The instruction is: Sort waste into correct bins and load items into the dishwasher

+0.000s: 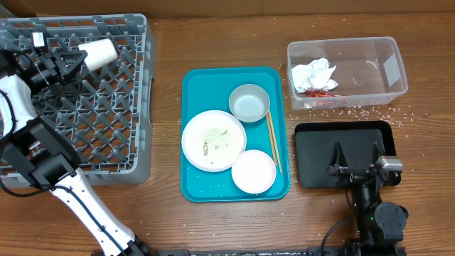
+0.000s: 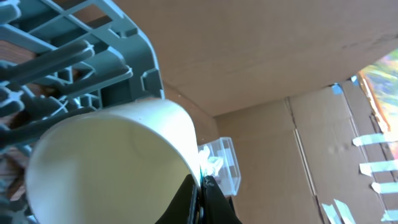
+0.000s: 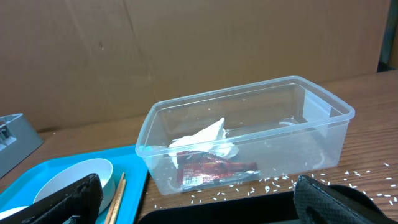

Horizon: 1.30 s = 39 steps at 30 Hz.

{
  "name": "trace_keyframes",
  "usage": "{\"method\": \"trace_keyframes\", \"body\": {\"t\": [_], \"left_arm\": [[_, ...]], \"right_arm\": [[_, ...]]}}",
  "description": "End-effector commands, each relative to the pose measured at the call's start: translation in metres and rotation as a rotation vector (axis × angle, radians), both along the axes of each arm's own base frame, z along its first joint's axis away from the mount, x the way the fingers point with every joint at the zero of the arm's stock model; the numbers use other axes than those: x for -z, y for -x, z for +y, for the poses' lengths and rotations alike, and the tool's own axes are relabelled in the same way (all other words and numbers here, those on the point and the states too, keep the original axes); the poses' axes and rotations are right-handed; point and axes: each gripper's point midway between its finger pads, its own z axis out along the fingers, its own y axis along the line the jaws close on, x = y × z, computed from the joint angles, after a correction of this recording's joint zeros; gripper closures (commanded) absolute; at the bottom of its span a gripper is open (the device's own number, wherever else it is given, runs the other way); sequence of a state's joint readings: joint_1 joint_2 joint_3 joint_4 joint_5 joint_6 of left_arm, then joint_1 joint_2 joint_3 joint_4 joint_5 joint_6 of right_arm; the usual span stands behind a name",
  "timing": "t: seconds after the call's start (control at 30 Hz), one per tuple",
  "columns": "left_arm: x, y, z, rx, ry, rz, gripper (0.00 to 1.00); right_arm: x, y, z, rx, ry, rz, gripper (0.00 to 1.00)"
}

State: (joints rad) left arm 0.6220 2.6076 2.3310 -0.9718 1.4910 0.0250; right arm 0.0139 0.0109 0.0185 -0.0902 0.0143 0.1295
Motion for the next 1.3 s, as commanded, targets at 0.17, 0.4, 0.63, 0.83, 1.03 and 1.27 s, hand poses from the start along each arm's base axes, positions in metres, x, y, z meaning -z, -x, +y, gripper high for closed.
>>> {"method": "trace_keyframes", "body": {"t": [0.17, 0.4, 0.63, 0.83, 1.03, 1.27], "left_arm": [[0.022, -0.007, 0.003, -0.034, -0.058, 0.098, 0.82], [0.048, 0.006, 0.028, -0.133, -0.121, 0.307, 0.84], [0.017, 0.024, 0.058, -0.211, -0.183, 0.339, 0.72], [-0.028, 0.045, 0.081, -0.344, -0.412, 0.446, 0.14], [-0.077, 0.055, 0.082, -0.439, -0.540, 0.453, 0.39], [-0.073, 0.030, 0.028, -0.325, -0.813, 0.408, 0.96]], "right_arm": [[0.002, 0.000, 0.001, -0.006, 0.007, -0.004, 0.00], [0.002, 0.000, 0.001, -0.006, 0.007, -0.004, 0.00], [0.002, 0.000, 0.001, -0.006, 0.007, -0.004, 0.00], [0.002, 0.000, 0.001, -0.006, 0.007, -0.004, 0.00], [0.002, 0.000, 0.001, -0.006, 0.007, -0.004, 0.00], [0.002, 0.000, 0.001, -0.006, 0.007, -0.004, 0.00]]}}
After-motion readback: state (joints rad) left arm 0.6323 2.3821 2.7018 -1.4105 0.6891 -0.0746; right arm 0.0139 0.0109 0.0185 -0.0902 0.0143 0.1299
